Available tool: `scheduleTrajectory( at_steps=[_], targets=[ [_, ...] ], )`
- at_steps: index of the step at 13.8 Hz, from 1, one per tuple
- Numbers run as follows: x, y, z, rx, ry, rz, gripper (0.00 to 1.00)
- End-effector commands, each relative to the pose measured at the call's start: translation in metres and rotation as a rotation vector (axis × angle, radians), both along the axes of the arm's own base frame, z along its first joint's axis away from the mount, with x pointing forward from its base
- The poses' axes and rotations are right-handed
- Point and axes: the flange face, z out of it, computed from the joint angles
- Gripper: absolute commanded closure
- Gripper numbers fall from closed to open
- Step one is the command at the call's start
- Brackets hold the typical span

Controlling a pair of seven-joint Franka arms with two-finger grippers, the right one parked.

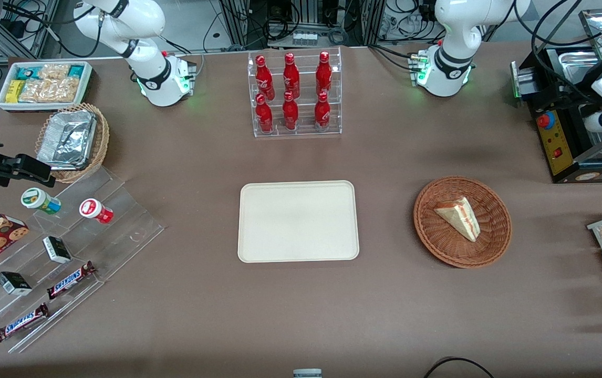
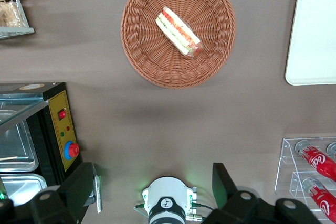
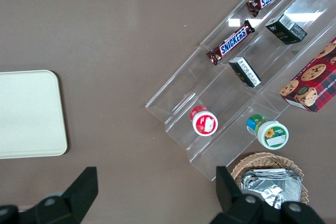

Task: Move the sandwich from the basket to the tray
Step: 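Move the left gripper over the sandwich in the wicker basket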

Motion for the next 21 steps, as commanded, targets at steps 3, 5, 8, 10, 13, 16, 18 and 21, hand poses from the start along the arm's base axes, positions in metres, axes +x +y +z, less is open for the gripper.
scheduleTrajectory(
  at_steps=[3,5,8,10,13,16,18,21],
  targets=[
    [-0.003,-0.023,0.007,0.022,-0.002,-0.065,0.00],
    [0.000,-0.025,0.003,0.024,-0.003,-0.061,0.00],
    [0.019,-0.016,-0.019,0.022,0.017,-0.041,0.00],
    [0.040,0.012,-0.045,0.023,0.018,0.029,0.00],
    [0.060,0.034,-0.086,0.040,-0.028,0.207,0.00],
    [0.069,0.036,-0.133,0.057,-0.096,0.428,0.00],
    [0.074,0.035,-0.161,0.077,-0.107,0.554,0.00],
    [0.077,0.027,-0.190,0.095,-0.128,0.715,0.00]
  ],
)
